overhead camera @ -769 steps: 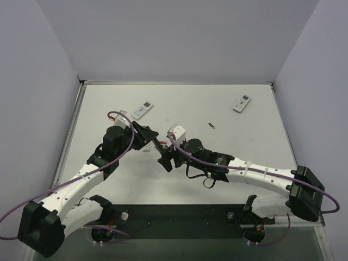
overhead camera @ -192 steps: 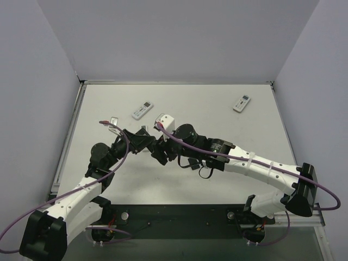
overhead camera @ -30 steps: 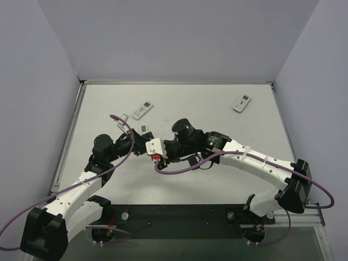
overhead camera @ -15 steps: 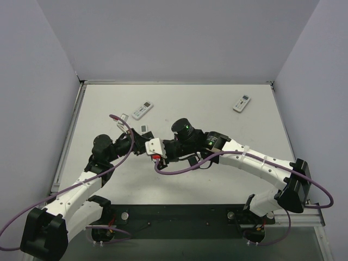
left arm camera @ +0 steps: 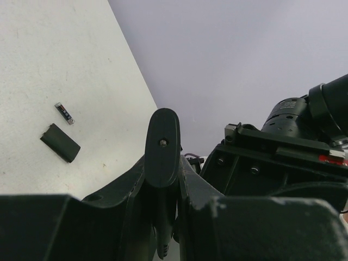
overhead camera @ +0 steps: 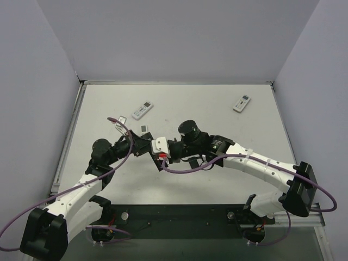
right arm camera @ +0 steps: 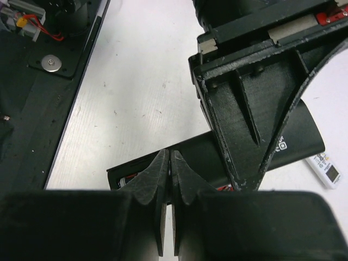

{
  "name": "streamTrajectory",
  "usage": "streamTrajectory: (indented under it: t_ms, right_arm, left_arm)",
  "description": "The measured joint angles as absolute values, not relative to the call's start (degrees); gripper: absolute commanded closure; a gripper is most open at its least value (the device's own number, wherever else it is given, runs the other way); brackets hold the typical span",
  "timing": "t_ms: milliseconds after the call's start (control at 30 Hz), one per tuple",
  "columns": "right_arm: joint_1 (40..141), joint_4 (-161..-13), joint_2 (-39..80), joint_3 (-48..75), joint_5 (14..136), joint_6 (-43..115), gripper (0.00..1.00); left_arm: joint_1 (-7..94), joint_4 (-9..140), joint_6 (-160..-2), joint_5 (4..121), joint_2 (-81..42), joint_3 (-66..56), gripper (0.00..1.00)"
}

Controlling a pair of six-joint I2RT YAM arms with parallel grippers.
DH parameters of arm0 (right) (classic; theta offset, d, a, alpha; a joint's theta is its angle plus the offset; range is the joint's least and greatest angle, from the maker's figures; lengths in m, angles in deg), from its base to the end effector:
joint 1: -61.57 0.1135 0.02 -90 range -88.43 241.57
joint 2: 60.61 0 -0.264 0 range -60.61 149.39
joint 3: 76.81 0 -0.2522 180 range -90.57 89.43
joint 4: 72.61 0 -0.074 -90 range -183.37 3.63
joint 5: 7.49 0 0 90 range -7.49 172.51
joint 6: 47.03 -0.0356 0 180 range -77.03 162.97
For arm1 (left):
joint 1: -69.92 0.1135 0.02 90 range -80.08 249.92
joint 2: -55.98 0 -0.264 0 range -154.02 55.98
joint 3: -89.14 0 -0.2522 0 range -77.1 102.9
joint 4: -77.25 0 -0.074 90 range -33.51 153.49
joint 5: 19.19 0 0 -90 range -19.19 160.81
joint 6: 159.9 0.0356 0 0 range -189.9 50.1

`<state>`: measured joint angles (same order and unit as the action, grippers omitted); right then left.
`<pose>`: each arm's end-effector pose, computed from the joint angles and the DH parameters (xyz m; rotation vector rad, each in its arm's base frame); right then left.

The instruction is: Load the batteries into the remote control

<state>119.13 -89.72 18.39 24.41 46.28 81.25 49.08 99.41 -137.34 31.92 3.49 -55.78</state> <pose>0.1538 0.2812 0.3411 -1.6633 0.9050 0.8205 0.1801 -0.0925 0.2559 -0.0718 1.7779 -1.6780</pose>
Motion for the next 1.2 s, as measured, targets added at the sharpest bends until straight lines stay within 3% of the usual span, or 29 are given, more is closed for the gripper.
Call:
streamTrajectory:
  t_ms: [500,900,1067,1200]
  right_arm:
    - [115.53,-75.14,18.04,31.63,38.06,70.39,0.96]
    - [116.51,-76.54,21.84,31.6,31.74,65.84,0.93]
    - [116.77,-79.51,21.82,30.16,31.88,65.58,0.79]
    - [117.34,-81.92,21.12,28.87,33.14,65.32,0.6]
  left_arm:
    - [49.41,103.89,-139.81,33.89,4.41,-58.68,1.0]
    - [50.13,107.06,-137.53,37.14,5.54,-58.66,1.0]
    - [50.13,104.39,-134.41,37.47,7.51,-58.64,1.0]
    - [49.95,101.42,-131.9,37.69,8.74,-58.64,1.0]
